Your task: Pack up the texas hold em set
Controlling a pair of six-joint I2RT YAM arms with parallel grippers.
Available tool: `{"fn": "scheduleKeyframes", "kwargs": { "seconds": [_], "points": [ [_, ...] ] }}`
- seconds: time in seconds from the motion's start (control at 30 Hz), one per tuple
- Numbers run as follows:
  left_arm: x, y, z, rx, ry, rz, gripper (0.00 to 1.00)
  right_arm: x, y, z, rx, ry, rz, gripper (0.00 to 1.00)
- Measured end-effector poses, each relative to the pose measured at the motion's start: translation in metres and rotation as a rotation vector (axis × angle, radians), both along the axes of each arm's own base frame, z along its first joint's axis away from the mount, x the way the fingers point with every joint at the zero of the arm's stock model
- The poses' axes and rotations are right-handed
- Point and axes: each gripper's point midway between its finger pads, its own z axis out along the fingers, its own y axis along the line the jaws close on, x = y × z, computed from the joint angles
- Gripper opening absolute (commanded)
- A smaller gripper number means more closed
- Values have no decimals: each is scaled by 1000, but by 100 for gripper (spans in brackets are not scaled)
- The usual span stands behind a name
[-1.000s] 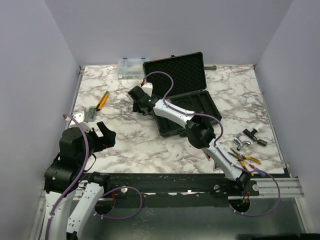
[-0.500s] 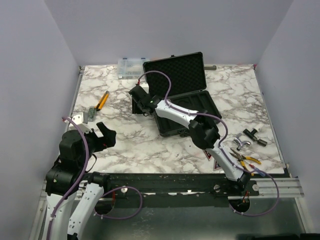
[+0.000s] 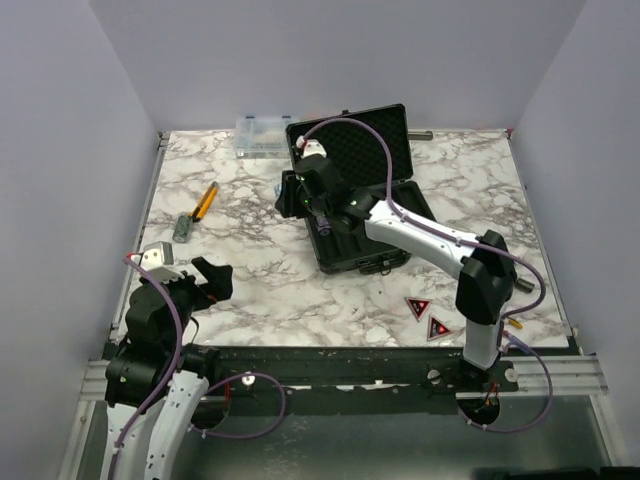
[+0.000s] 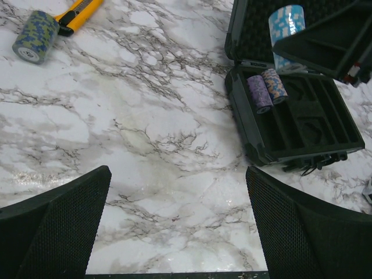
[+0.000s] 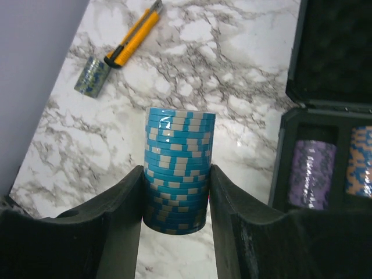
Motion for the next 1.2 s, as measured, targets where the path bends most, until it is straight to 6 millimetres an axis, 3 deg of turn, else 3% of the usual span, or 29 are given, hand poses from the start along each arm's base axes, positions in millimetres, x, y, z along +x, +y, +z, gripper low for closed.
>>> {"fn": "scheduleKeyframes", "kwargs": {
  "seconds": [0.1,0.23,0.5,0.87,1.2],
  "points": [
    [2,1,0,-1,-10,6,98,-15,-20,-6,-25,17,0,3],
    [4,2,-2,1,-14,17,98,-33,-45,-29,-89,69,-10,2],
    [6,9,-8,9,-14,58,99,-59,-79,-56,-176,171,-46,1],
    [7,16,-8,7,-20,105,99,-72,-97,-79,-274,252,-67,1],
    [7,18,-8,6,-19,114,98,-63,-93,-118,-389,296,-63,1]
  ]
}}
